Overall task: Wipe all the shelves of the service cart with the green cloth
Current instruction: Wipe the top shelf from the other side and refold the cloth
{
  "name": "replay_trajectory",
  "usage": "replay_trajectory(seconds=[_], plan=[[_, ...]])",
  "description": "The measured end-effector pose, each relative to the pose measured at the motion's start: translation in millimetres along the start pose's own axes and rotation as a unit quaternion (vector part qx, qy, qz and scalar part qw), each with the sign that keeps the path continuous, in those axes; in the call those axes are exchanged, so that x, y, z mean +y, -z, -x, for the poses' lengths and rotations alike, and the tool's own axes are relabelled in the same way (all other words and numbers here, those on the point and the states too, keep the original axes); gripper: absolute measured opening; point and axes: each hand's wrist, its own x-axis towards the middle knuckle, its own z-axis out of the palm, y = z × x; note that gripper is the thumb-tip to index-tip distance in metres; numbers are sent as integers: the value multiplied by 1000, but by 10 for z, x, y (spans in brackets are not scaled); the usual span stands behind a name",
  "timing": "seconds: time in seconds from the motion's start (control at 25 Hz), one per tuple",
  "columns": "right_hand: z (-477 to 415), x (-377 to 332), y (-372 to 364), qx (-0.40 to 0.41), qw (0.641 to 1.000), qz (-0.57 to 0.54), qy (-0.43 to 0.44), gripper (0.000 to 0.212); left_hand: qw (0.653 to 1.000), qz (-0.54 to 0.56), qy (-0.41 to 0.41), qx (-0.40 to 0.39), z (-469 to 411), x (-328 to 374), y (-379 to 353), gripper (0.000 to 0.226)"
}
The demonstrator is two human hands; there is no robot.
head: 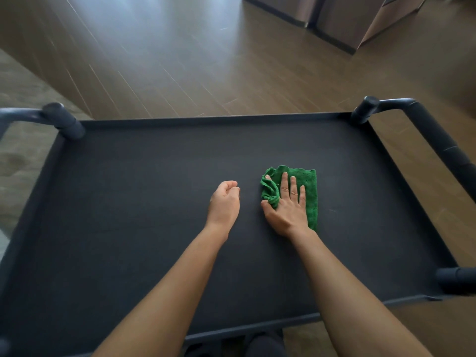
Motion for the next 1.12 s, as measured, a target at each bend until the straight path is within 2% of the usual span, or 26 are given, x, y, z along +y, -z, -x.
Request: replay_trajectory(seconds=[0.2,0.48,0.72,1.12], plan=[[11,-12,42,-1,1000,-10,-9,74,999,-17,-12,-26,65,-23,50,29],[-1,20,31,-5,999,-34,9,73,999,40,-8,23,117,2,35,34],[-15,19,16,-7,998,-62,-9,79,995,88,-23,49,132,-14,147,36],[63,-515,-180,0,997,-78,15,77,992,107,-17,69,16,-78,664,38]])
